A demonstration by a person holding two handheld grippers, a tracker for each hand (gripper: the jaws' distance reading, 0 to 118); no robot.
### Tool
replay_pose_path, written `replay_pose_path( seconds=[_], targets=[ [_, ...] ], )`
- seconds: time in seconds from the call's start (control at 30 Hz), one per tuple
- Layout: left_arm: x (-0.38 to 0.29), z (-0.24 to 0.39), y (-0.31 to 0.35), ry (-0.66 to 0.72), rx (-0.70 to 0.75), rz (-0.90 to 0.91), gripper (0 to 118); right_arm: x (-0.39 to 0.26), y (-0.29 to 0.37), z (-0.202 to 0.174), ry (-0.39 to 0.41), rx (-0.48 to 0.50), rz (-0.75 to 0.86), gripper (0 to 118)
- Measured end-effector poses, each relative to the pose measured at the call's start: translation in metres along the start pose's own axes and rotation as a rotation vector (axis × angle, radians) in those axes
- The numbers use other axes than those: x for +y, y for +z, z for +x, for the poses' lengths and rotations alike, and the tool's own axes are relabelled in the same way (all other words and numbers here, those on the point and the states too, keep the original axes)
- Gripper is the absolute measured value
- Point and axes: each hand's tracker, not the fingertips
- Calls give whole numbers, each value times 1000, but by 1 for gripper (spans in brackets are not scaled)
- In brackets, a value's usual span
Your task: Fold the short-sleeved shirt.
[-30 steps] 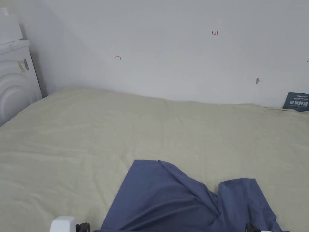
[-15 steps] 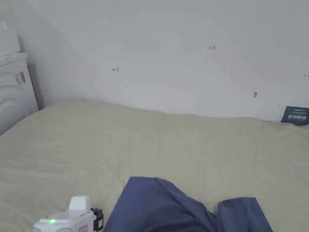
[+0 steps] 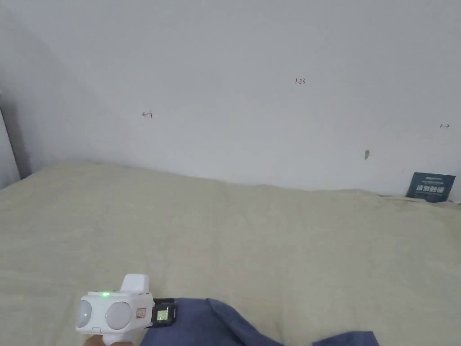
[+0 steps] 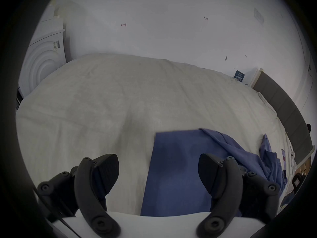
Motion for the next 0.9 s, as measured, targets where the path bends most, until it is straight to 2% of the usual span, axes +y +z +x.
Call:
replay_pose_path(
  seconds=[0.03,0.07,0.3,0.33,0.43,0.5,0.57,0.6,0.67,0.7,0.73,0.77,0.9],
  targets=[
    [5,0,-10,-5,4,-6,100,1,-4,0,5,-3,-3,0],
    [0,37,-2,-16,7,-24,100,2,-8,1,8,-6,-7,0],
    [3,70,-57,-172,103,-154,99,1,-30,-2,24,-1,-40,0],
    [-3,87,-27,-196,122,-143,99,0,-32,-2,26,2,-44,0],
    [-4,103,-25,-218,143,-129,96,-2,-35,-3,30,3,-54,0],
    [-2,114,-5,-238,144,-133,85,-3,-35,-3,31,5,-58,0],
    [-2,124,2,-269,73,-118,63,-3,-36,-3,37,4,-60,0],
    [1,125,7,-294,118,-122,53,-4,-36,-2,35,3,-61,0],
    [0,134,14,-326,88,-136,25,-6,-35,-2,27,-1,-65,0],
    [0,137,19,-338,81,-136,8,-7,-34,-1,23,-3,-68,0],
    [6,128,13,-342,95,-130,2,-8,-34,0,20,-4,-69,0],
    [7,127,17,-321,32,-144,1,-8,-33,1,18,-6,-72,0],
    [11,116,28,-322,41,-124,0,-8,-29,8,4,-13,-74,0]
  ],
)
